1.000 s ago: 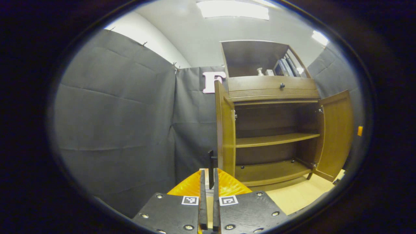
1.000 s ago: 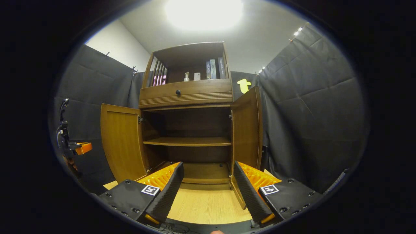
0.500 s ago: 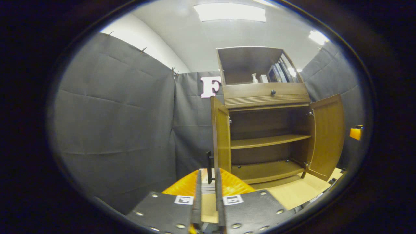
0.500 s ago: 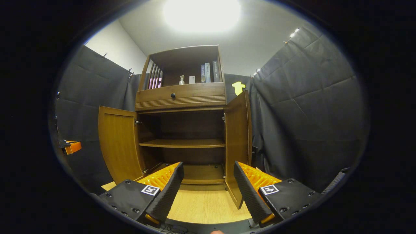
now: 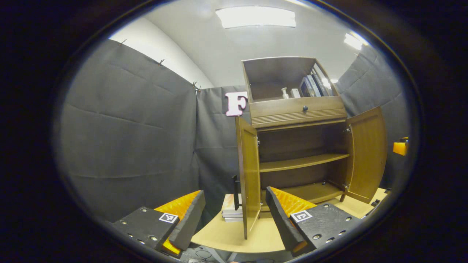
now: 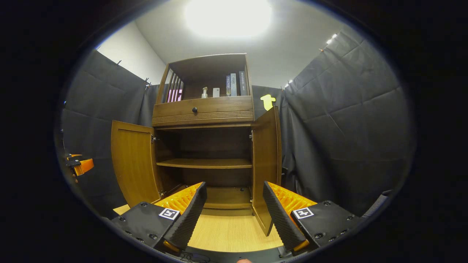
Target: Open the right door of the double-door shoe cabinet with the right hand, and open the left door with the left hand.
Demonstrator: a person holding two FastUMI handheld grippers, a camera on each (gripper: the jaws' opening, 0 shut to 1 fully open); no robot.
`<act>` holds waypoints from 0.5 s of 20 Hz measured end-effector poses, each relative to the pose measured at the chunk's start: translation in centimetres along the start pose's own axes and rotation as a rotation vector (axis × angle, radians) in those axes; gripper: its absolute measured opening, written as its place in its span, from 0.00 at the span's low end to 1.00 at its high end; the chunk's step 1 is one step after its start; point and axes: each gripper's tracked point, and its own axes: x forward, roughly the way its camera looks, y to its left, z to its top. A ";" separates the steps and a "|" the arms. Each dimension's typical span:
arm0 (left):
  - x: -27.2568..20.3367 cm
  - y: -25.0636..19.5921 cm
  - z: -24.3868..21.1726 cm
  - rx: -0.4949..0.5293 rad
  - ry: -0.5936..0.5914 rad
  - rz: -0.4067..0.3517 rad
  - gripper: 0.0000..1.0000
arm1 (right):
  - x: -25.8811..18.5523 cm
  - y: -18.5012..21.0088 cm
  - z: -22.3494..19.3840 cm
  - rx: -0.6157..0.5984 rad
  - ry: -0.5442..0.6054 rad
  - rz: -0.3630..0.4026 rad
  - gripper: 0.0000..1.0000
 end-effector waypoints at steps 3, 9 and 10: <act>0.1 0.2 -0.1 0.001 0.005 -0.002 0.96 | 0.0 0.0 -0.1 -0.002 -0.001 -0.003 0.96; 0.3 0.5 0.1 0.016 -0.003 -0.009 0.96 | 0.0 0.2 0.0 -0.009 -0.003 -0.013 0.96; 0.5 0.5 0.1 0.016 -0.003 -0.010 0.97 | 0.1 0.3 0.1 -0.011 -0.006 -0.017 0.96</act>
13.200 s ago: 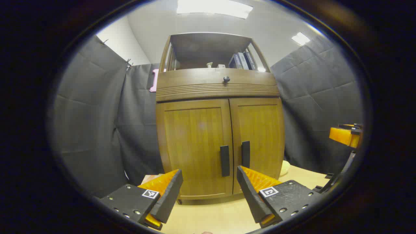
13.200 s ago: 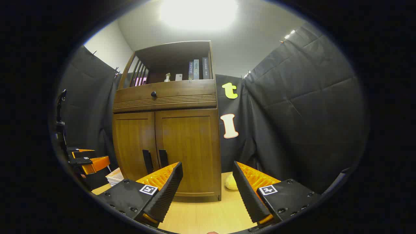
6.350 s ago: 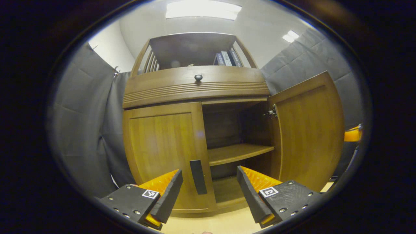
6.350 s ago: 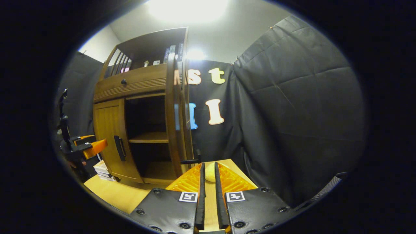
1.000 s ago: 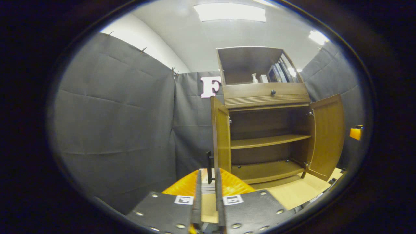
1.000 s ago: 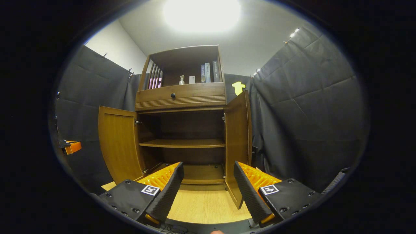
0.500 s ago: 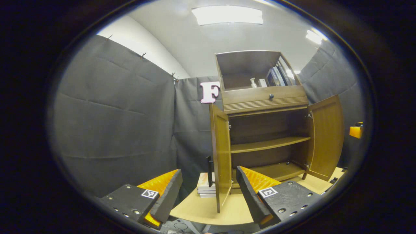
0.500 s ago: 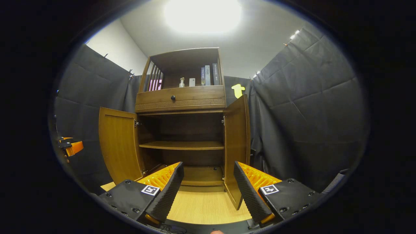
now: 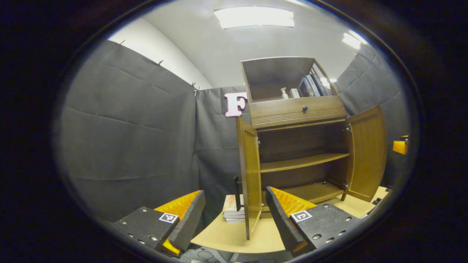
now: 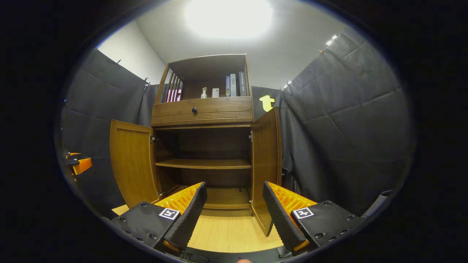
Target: Open the right door of the double-door shoe cabinet with the right hand, and open the left door with the left hand.
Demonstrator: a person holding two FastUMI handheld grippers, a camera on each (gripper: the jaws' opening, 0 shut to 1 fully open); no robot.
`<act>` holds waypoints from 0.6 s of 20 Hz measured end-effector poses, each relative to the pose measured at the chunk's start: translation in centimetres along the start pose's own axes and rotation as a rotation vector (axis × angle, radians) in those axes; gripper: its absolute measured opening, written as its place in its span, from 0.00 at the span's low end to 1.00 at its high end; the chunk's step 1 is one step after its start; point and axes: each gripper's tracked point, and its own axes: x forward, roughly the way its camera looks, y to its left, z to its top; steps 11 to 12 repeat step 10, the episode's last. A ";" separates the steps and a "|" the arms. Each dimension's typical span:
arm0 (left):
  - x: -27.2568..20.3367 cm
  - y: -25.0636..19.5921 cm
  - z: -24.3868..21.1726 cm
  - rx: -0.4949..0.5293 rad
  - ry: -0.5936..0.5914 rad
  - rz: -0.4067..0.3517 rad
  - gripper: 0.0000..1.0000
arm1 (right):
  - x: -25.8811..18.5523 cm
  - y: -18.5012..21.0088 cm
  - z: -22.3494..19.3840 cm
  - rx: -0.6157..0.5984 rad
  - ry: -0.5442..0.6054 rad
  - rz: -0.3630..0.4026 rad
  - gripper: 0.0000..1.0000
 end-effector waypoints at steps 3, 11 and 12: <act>0.1 0.3 0.0 -0.004 0.001 -0.002 0.97 | -0.1 0.1 0.1 -0.001 -0.006 -0.006 0.96; 0.2 -0.1 0.3 -0.005 -0.005 -0.018 0.97 | -0.4 0.2 0.6 0.000 -0.018 -0.008 0.96; 0.2 -0.1 0.3 -0.005 -0.005 -0.018 0.97 | -0.4 0.2 0.6 0.000 -0.018 -0.008 0.96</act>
